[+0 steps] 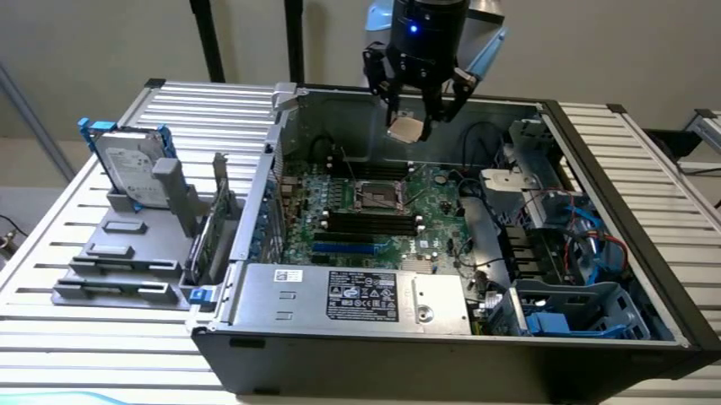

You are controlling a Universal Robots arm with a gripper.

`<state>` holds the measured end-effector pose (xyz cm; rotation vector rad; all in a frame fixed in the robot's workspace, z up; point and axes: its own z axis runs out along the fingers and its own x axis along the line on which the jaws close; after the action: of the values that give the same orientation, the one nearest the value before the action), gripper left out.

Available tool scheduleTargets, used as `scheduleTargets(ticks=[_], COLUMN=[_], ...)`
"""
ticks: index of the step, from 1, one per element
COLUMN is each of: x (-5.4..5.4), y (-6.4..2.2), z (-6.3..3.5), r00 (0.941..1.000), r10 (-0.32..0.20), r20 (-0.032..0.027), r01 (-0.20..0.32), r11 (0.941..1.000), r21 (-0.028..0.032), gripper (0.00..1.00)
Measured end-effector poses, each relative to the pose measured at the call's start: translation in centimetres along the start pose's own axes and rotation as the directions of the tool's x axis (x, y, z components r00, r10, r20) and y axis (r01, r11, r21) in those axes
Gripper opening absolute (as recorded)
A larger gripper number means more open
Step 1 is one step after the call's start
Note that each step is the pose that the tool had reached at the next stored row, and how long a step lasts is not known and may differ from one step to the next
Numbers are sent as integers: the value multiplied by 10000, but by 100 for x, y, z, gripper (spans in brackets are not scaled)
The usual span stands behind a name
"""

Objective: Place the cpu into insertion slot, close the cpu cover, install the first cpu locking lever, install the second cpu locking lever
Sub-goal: 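Place the cpu into insertion slot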

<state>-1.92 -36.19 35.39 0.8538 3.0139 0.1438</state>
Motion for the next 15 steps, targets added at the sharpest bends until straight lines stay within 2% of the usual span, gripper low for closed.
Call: scheduleTargets(ticks=[4, 8, 11, 15], x=[0, 0, 0, 0], y=[0, 0, 0, 0], z=[0, 0, 0, 1], r00=[9979, 9916, 9843, 9709], r10=[645, 1289, 1761, 2385], r20=[58, 114, 156, 209], r01=[-645, -1289, -1760, -2384], r11=[9979, 9917, 9844, 9711], r21=[-15, -33, -49, -74], gripper=[54, 54, 54, 54])
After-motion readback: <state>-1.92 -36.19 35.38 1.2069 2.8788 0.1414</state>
